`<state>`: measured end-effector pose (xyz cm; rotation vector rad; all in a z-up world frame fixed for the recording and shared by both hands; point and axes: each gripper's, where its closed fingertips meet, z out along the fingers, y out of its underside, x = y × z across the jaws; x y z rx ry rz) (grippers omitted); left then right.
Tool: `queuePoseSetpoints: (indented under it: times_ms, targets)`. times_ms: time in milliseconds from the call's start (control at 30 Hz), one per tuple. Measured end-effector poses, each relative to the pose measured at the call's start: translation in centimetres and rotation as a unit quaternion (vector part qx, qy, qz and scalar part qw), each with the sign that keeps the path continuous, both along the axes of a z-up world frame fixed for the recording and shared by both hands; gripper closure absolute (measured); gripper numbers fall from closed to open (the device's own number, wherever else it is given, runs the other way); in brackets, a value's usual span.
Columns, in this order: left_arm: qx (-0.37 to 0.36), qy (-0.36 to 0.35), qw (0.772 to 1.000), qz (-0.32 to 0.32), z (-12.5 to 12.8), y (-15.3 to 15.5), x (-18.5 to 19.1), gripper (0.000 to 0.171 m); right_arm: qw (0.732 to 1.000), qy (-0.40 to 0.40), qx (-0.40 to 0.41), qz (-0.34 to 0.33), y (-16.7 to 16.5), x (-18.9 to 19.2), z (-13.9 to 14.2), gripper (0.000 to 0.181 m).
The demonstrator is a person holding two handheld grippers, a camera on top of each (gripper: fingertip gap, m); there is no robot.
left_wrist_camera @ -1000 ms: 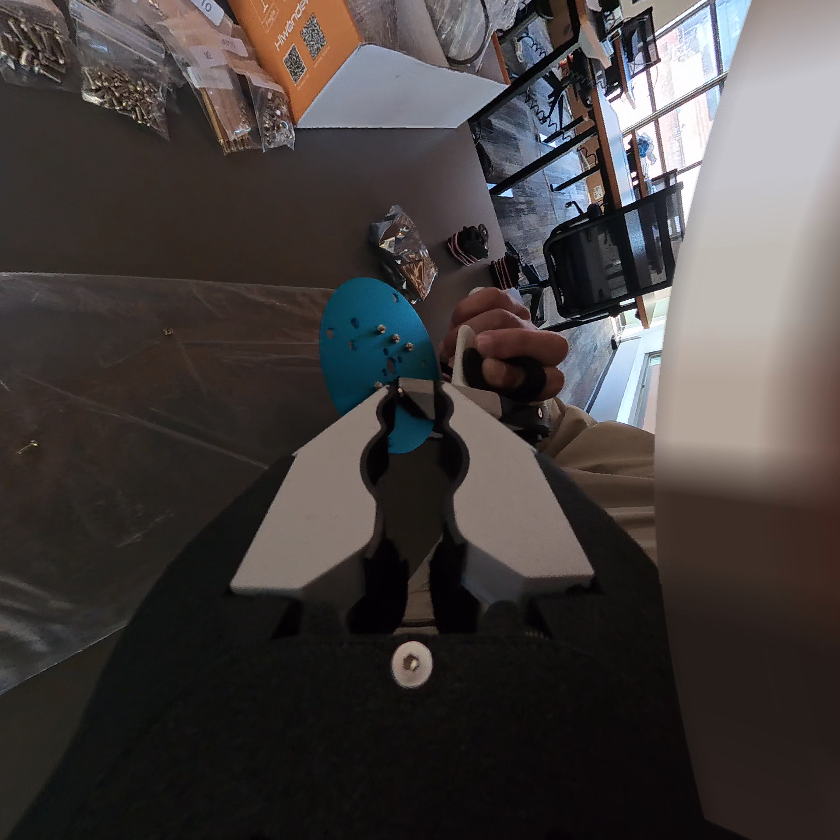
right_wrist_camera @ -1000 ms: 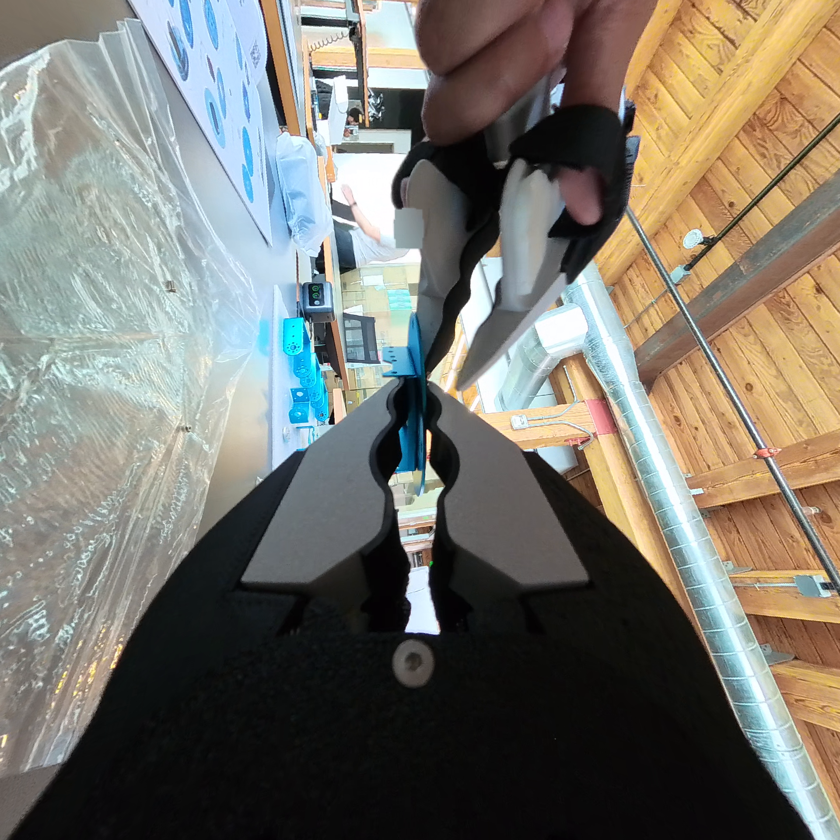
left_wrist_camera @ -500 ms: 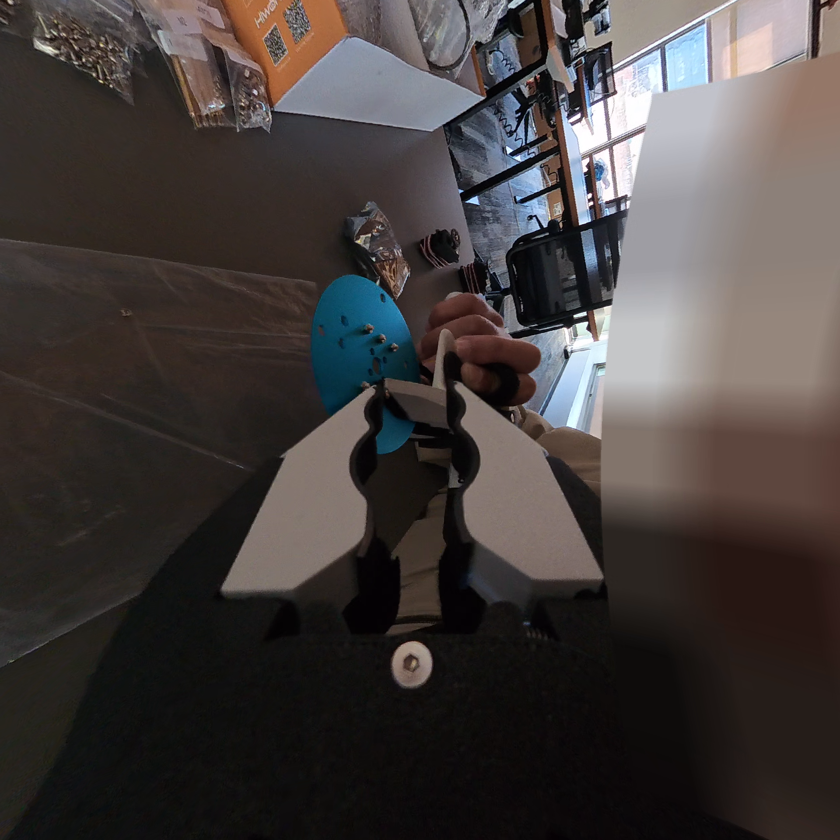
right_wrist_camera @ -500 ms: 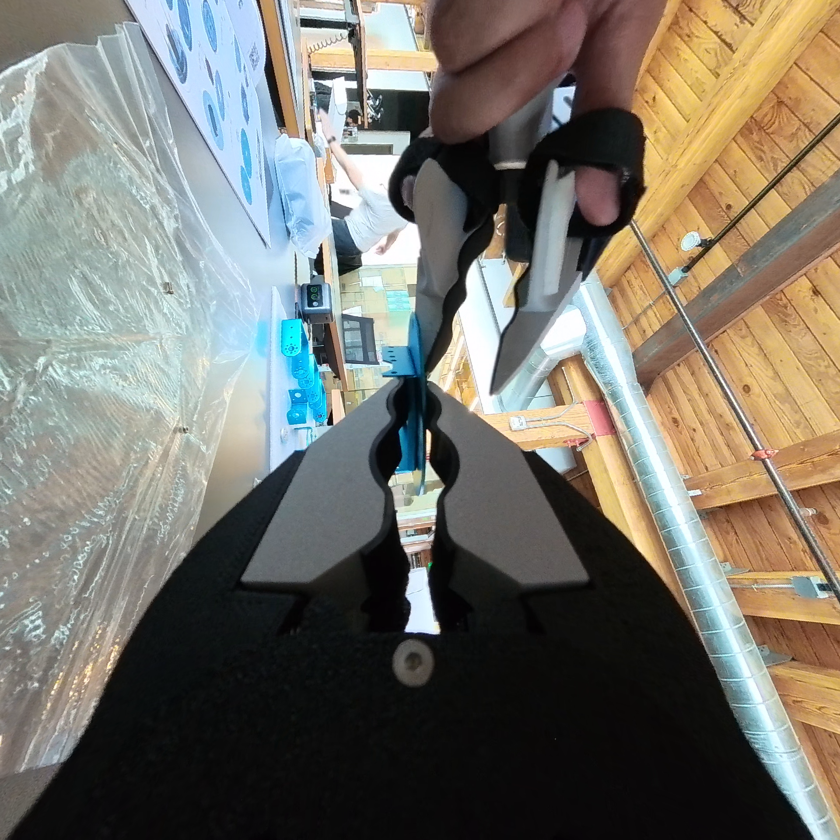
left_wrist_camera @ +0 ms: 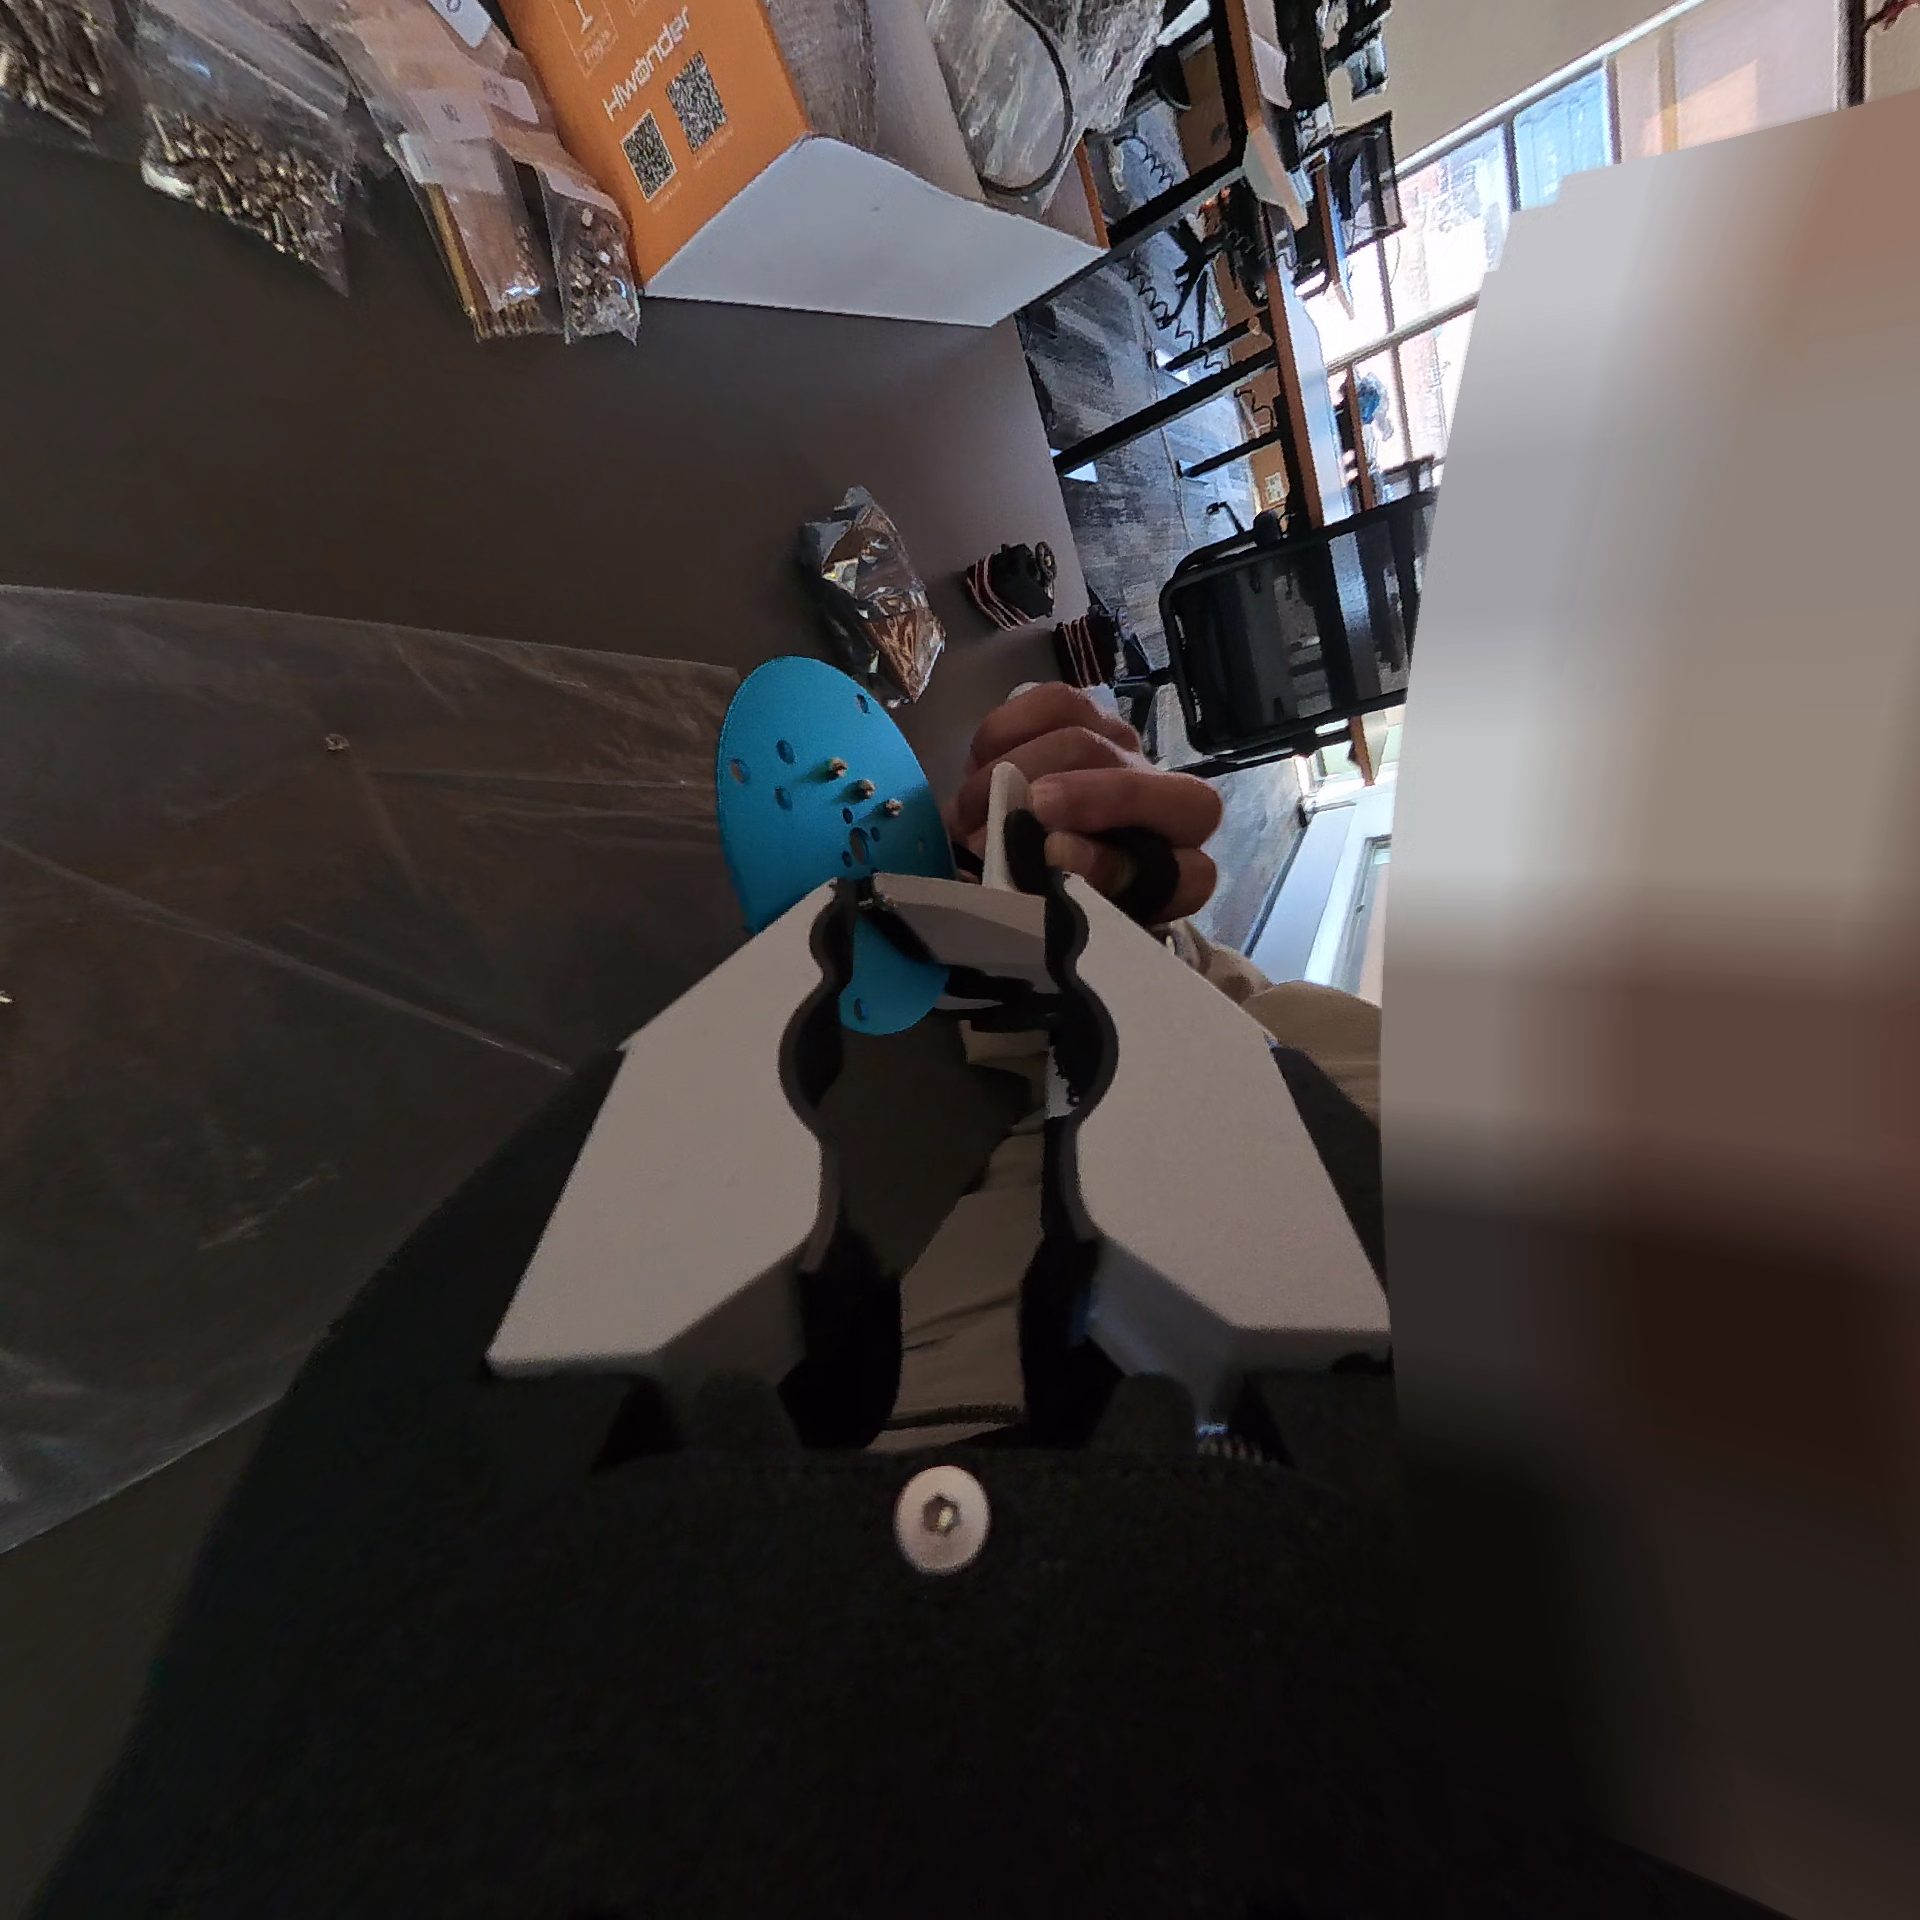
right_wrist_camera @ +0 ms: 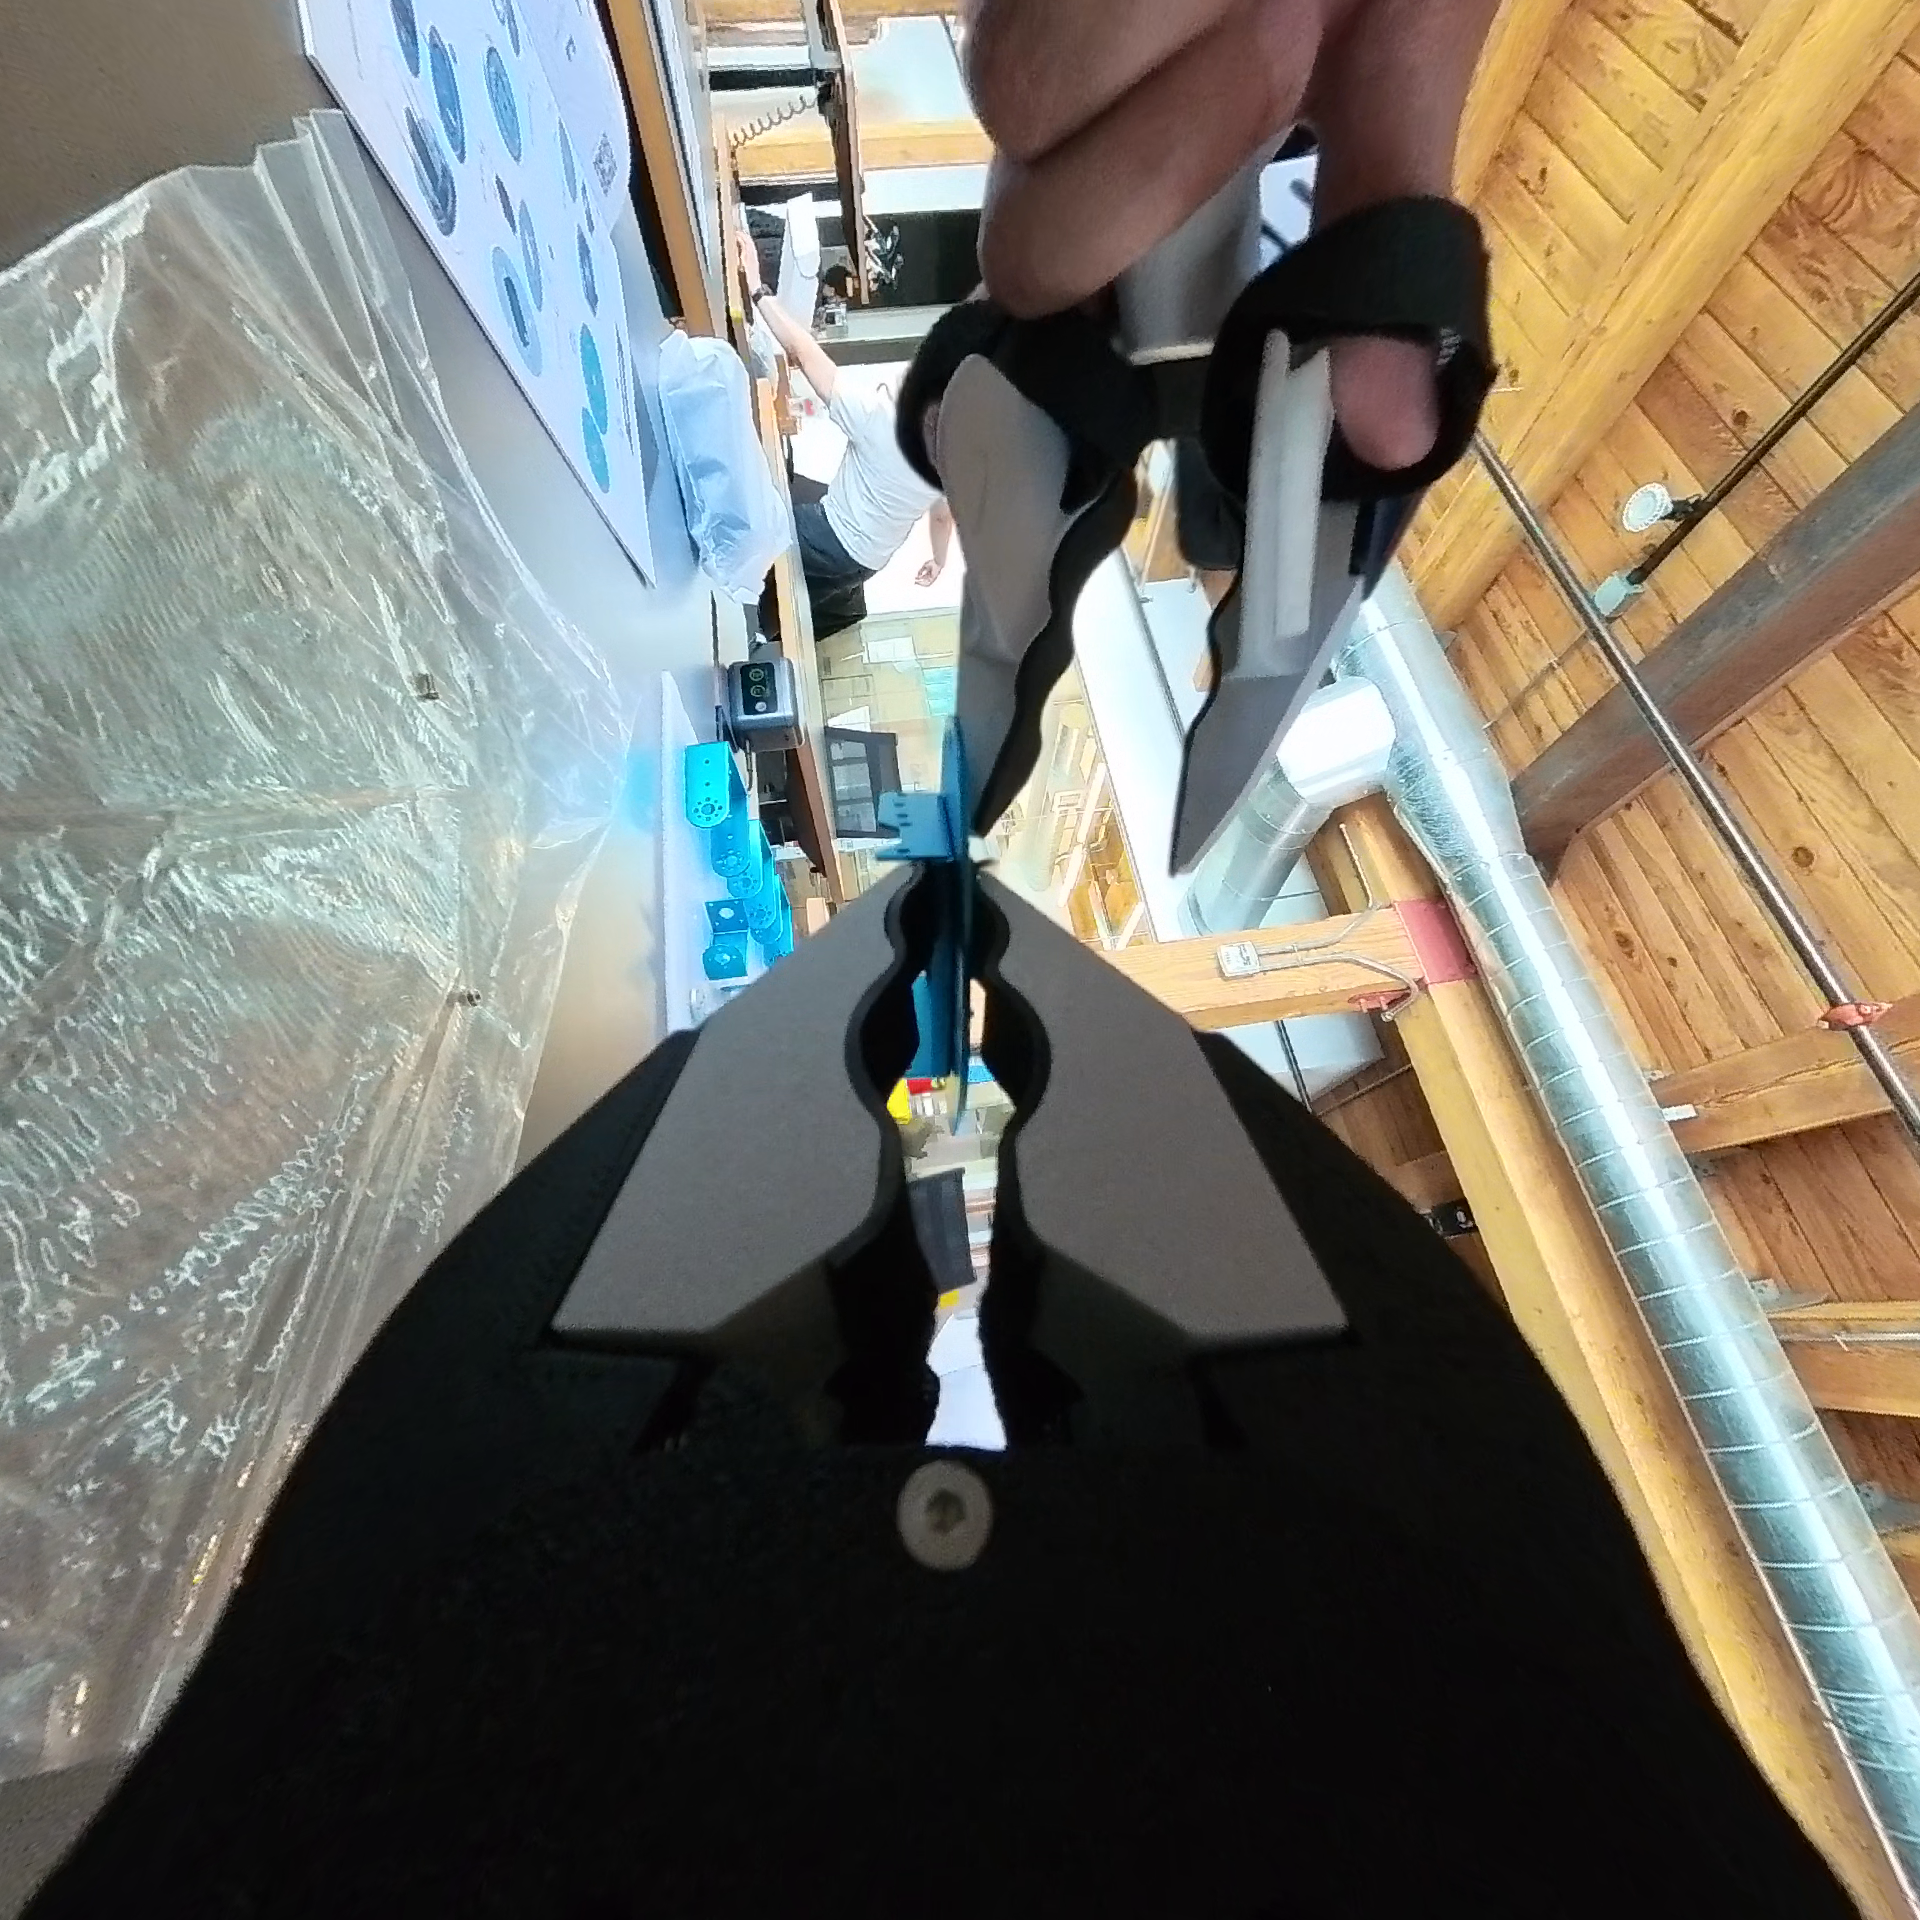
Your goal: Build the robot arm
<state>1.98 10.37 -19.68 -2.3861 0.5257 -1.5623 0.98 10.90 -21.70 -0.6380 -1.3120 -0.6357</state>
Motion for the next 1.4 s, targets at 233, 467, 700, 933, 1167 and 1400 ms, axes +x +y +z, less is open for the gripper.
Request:
queuePoseSetpoints:
  times_ms: [233, 467, 700, 933, 1167, 1400]
  targets:
    - [0.193, 0.063, 0.975, -0.086, -1.0, 0.1, -0.8, 0.148, 1.000, -0.001, -0.004, -0.001, 0.1, 0.1, -0.1, 0.180]
    - [0.345, 0.102, 0.929, -0.092, -1.2, 0.9, -1.0, 0.157, 1.000, -0.003, -0.015, -0.003, 0.4, 0.0, -0.6, 0.180]
    - [0.350, 0.067, 0.934, -0.009, -1.7, 2.4, -3.0, 0.154, 0.999, 0.008, -0.047, 0.002, 0.6, 0.1, -1.0, 0.180]
    - [0.210, -0.102, 0.972, -0.002, -1.5, 2.9, -5.8, 0.155, 0.982, 0.094, -0.152, 0.055, 1.4, 0.9, -1.4, 0.179]
    - [0.377, -0.005, 0.919, -0.115, -4.1, 2.9, -5.0, 0.155, 0.920, 0.210, -0.317, 0.090, 3.3, 3.2, -0.5, 0.179]
    - [0.518, -0.058, 0.833, -0.188, -1.4, 4.0, -2.4, 0.156, 0.863, 0.230, -0.430, 0.128, 3.2, 3.0, -0.9, 0.178]
